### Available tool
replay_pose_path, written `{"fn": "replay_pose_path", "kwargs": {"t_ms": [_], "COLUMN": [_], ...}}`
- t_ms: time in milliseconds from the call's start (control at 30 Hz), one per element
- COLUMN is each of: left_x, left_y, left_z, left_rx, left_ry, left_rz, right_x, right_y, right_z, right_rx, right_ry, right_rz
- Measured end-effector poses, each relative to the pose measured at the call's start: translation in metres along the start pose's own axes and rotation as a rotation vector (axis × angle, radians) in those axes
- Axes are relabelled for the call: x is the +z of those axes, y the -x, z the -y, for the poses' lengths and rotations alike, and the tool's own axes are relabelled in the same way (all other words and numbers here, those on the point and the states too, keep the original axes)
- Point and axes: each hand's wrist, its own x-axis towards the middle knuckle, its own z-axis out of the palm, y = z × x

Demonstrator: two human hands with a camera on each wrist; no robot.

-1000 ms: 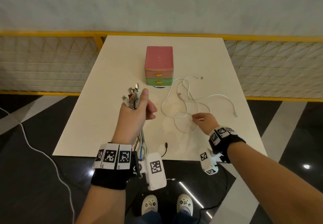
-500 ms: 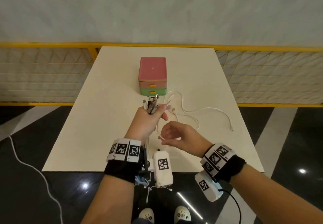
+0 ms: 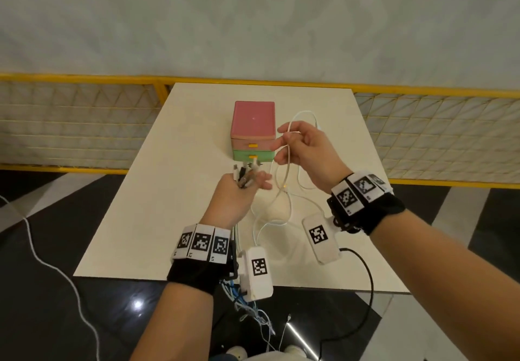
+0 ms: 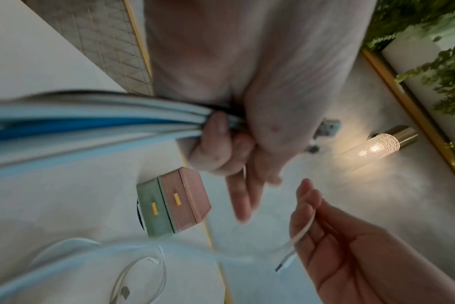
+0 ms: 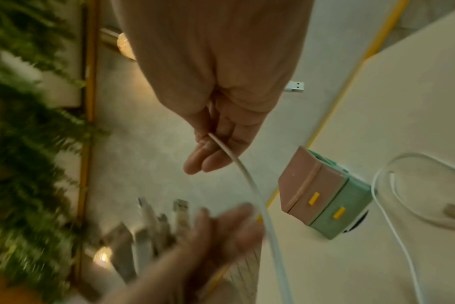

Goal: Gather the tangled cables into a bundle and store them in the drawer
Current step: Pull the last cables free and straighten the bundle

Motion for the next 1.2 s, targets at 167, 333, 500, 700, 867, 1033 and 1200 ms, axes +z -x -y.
{"fn": "replay_pose_path", "kwargs": {"t_ms": [167, 333, 500, 700, 867, 1033, 1200], "left_x": [-0.007, -0.010, -0.005, -0.002, -0.010, -0.013, -0.023], "left_y": [-0.002, -0.002, -0.004, 0.003, 0.004, 0.010, 0.013], "left_z": [-0.014, -0.024, -0.021, -0.020, -0.026, -0.032, -0.043], "left_rx": [0.013, 0.061, -0.075, -0.069, 0.008, 0.156, 0.230], "left_ry": [0.203, 0.388, 0.236, 0.157, 0.352, 0.439, 0.583], "left_rz": [-0.181, -0.121, -0.132, -0.018, -0.141, -0.095, -0.220], "right_x": [0.012, 0.012, 0.007, 0.006, 0.003, 0.000, -0.008], "right_y": [0.029, 0.057, 0.058, 0.061, 0.072, 0.071, 0.074], "right_z": [-0.013, -0.024, -0.018, -0.016, -0.019, -0.019, -0.023], "right_rx": [-0.057, -0.018, -0.097, -0.077, -0.029, -0.055, -0.052], "right_ry": [0.414, 0.716, 0.740, 0.844, 0.960, 0.835, 0.823], "right_rz": [0.336, 0.552, 0.439, 0.486, 0.544, 0.501, 0.523]}}
